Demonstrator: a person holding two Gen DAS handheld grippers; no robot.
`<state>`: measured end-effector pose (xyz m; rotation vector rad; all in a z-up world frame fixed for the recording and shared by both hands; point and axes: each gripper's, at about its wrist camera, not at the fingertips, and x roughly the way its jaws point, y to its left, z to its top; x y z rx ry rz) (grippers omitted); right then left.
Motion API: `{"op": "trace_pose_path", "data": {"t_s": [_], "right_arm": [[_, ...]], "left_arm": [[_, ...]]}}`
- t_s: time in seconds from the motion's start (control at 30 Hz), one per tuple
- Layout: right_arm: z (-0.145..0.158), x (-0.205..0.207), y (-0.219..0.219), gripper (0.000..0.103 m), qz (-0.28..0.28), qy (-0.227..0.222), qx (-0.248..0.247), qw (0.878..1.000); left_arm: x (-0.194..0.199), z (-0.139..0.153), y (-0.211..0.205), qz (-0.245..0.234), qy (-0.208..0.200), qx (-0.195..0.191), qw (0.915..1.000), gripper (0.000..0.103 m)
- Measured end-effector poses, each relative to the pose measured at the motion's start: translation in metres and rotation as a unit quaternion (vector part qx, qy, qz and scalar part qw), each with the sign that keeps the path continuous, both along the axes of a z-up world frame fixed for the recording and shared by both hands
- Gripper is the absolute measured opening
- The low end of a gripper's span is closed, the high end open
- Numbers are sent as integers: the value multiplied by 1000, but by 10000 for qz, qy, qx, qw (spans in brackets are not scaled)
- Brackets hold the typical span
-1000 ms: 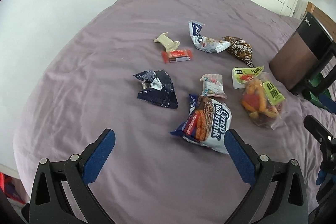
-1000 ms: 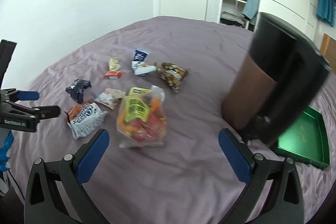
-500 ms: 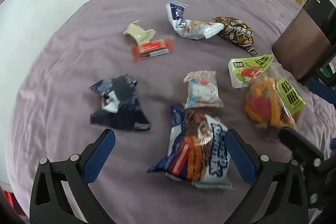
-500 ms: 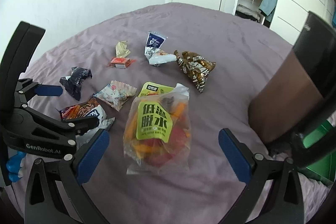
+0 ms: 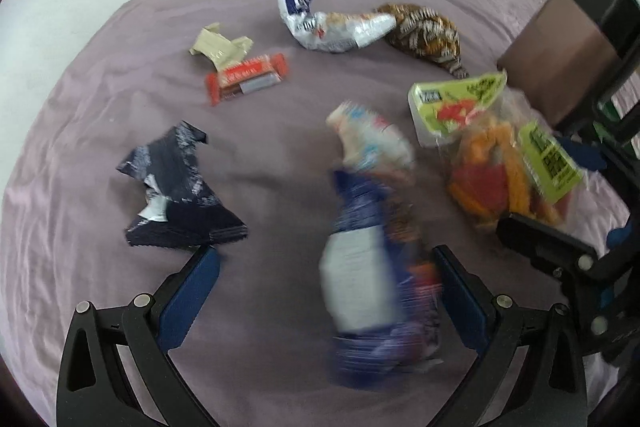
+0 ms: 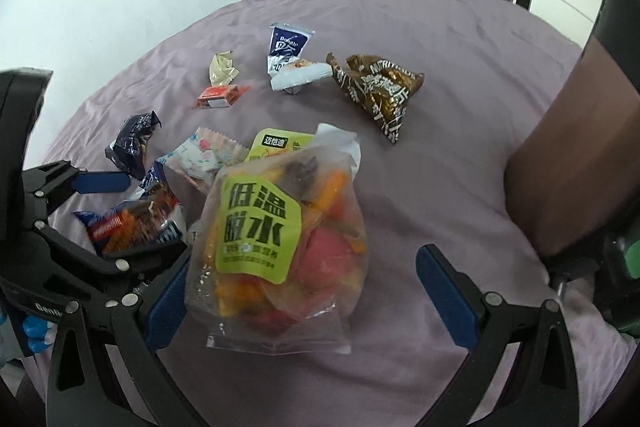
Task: Organize snacks
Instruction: 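Grasp the blue-and-white wafer bag with left tool while right tool grasps the green-labelled clear bag, then carry the wafer bag with left tool while right tool carries the clear bag to the green tray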
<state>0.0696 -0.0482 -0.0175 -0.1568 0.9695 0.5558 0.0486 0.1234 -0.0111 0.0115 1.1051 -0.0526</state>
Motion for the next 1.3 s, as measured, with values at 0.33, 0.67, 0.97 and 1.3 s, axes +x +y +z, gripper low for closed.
{"op": "trace_pose_path", "data": {"t_s": [0.33, 0.67, 0.97, 1.3], "right_arm": [[-10, 13, 5, 71, 190, 293, 23, 9994], [2, 0, -7, 40, 50, 185, 115, 9997], [23, -31, -35, 40, -146, 192, 353, 9991], [63, -97, -88, 40, -402, -127, 632, 9971]], "left_arm": [[22, -13, -10, -72, 460, 316, 9984, 102], [21, 3, -22, -45, 368, 96, 9993, 35], [2, 21, -20, 163, 285, -232, 9992, 33], [-43, 73, -46, -331, -181, -359, 9986, 33]]}}
